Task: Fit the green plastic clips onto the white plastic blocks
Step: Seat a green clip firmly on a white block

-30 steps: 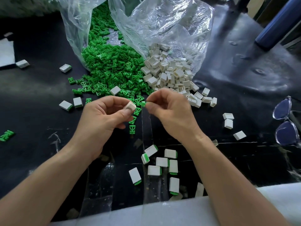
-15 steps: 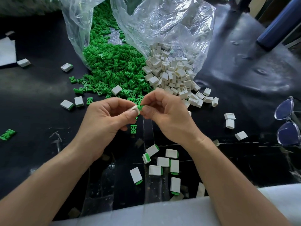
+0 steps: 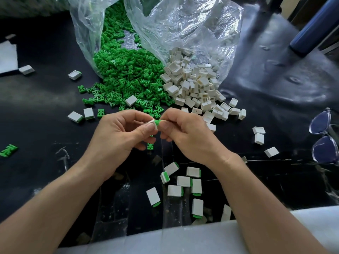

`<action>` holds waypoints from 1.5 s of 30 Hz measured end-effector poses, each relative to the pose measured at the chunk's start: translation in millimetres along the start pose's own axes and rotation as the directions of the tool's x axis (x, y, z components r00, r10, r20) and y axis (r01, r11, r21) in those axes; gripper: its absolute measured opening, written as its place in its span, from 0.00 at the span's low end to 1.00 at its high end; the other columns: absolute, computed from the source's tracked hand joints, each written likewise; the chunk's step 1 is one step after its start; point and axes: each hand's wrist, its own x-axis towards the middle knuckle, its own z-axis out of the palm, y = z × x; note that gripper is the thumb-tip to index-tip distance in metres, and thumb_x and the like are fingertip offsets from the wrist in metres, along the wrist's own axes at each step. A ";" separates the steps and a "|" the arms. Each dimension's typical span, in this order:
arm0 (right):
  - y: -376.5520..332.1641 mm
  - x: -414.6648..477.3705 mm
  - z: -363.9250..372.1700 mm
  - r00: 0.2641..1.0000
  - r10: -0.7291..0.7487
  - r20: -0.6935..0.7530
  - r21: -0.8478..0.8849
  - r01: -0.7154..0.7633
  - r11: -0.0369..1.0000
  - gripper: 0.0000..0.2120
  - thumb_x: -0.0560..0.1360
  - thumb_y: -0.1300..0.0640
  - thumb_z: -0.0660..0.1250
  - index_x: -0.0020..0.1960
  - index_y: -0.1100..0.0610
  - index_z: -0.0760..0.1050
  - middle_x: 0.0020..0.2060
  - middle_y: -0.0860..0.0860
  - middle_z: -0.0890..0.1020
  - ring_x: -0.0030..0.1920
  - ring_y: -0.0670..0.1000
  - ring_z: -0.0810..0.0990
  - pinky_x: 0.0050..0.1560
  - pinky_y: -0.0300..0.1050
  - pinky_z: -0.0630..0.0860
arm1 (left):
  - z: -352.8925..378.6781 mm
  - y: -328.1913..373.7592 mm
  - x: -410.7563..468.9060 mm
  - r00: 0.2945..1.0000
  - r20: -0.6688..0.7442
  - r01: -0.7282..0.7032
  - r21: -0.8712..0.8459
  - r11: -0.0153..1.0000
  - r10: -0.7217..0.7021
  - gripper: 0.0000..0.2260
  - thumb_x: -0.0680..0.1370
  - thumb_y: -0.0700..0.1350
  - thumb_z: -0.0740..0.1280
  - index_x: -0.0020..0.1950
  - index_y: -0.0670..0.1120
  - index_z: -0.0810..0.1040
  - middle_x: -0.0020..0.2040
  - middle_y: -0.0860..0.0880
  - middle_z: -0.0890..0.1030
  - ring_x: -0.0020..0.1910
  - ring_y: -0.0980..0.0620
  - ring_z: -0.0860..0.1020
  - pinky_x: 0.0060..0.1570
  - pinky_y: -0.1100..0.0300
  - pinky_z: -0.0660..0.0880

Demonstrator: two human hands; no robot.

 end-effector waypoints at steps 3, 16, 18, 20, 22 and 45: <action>-2.4 -1.6 -1.1 0.999 -0.035 0.025 -0.069 0.036 0.997 0.07 0.77 0.61 0.61 0.41 0.59 0.73 0.32 0.49 0.77 0.39 0.53 0.76 0.44 0.52 0.73 | -0.5 0.2 -0.5 0.999 0.036 0.017 0.002 1.000 -0.018 0.03 0.68 0.41 0.69 0.41 0.43 0.79 0.35 0.46 0.84 0.30 0.54 0.81 0.29 0.67 0.76; -11.3 -6.7 -3.5 0.967 -0.159 0.201 -0.461 0.237 0.855 0.06 0.78 0.62 0.58 0.43 0.61 0.70 0.35 0.50 0.69 0.39 0.53 0.68 0.42 0.54 0.68 | -4.6 -6.6 -6.8 0.984 0.108 -0.172 0.347 0.922 0.142 0.08 0.70 0.35 0.71 0.37 0.48 0.80 0.31 0.48 0.82 0.27 0.58 0.80 0.28 0.68 0.75; -11.3 -7.4 -2.5 0.961 -0.163 0.224 -0.480 0.255 0.840 0.06 0.77 0.62 0.58 0.41 0.58 0.67 0.35 0.49 0.68 0.38 0.51 0.66 0.41 0.54 0.68 | -3.1 -7.0 -7.9 0.980 0.127 -0.188 0.363 0.913 0.151 0.08 0.70 0.34 0.72 0.37 0.48 0.81 0.31 0.48 0.82 0.26 0.58 0.79 0.28 0.69 0.74; -10.5 -7.9 -2.2 0.965 -0.190 0.183 -0.445 0.254 0.859 0.07 0.77 0.63 0.59 0.40 0.59 0.69 0.34 0.49 0.69 0.37 0.51 0.66 0.39 0.53 0.68 | -1.9 -5.5 -7.6 0.983 0.111 -0.173 0.284 0.943 0.147 0.06 0.69 0.36 0.72 0.38 0.47 0.81 0.31 0.47 0.82 0.27 0.57 0.79 0.28 0.68 0.75; -9.5 -8.2 -2.1 0.978 -0.200 0.052 -0.299 0.207 0.932 0.07 0.76 0.63 0.62 0.39 0.59 0.71 0.32 0.50 0.71 0.34 0.52 0.69 0.36 0.50 0.68 | -2.1 -0.7 -6.1 0.987 0.085 -0.148 0.138 0.979 0.137 0.03 0.67 0.42 0.70 0.39 0.45 0.80 0.32 0.47 0.83 0.28 0.55 0.81 0.29 0.67 0.76; -18.8 -6.4 10.5 0.917 0.182 0.354 0.622 -0.376 0.687 0.20 0.75 0.44 0.52 0.39 0.60 0.70 0.30 0.51 0.72 0.31 0.47 0.69 0.33 0.38 0.66 | 2.8 7.1 -6.7 0.972 0.152 -0.145 -0.203 0.968 0.177 0.10 0.67 0.35 0.66 0.48 0.37 0.79 0.32 0.38 0.78 0.26 0.48 0.76 0.29 0.60 0.76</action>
